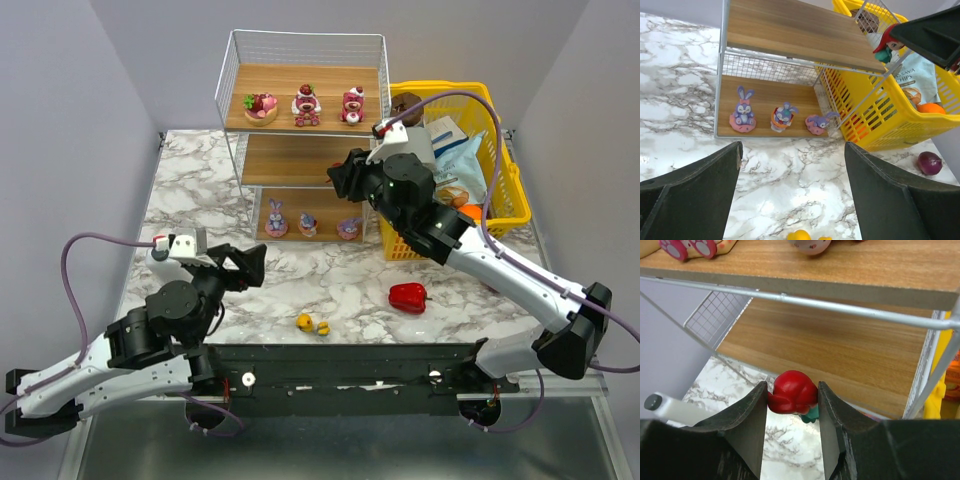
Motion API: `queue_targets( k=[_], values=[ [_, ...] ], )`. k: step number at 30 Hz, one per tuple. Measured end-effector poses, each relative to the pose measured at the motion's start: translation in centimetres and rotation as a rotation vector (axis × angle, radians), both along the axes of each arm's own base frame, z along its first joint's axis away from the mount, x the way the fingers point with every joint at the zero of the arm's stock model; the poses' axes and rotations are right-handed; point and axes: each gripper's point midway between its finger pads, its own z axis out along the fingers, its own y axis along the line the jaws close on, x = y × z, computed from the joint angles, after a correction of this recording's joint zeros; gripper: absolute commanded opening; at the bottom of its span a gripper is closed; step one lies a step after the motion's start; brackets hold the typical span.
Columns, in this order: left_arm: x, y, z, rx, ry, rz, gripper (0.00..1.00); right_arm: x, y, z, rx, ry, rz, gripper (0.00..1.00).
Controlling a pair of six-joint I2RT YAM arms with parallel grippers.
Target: Place and organize the plastic toys onto the shelf
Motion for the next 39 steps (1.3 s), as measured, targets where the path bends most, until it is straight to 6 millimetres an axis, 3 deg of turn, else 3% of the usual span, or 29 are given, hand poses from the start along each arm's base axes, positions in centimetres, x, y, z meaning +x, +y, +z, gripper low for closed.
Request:
queue_targets(
  k=[5, 12, 24, 31, 39],
  values=[
    [-0.3, 0.9, -1.9, -0.003, 0.015, 0.009, 0.92, 1.2, 0.3, -0.5, 0.011, -0.021, -0.018, 0.01],
    [-0.7, 2.2, -2.8, -0.042, 0.02, 0.025, 0.92, 2.0, 1.0, -0.8, 0.039, -0.044, -0.028, 0.01],
    [-1.0, 2.9, -3.9, -0.057, 0.039, 0.033, 0.92, 3.0, 0.5, -4.5, 0.014, -0.023, -0.091, 0.01],
    [-1.0, 2.9, -5.4, -0.026, 0.056, 0.035, 0.92, 3.5, 0.3, -4.4, 0.033, -0.044, -0.125, 0.01],
    [-1.0, 3.0, -5.7, -0.034, 0.058, 0.036, 0.92, 4.2, 0.0, -4.4, 0.046, -0.058, -0.166, 0.01]
  ],
)
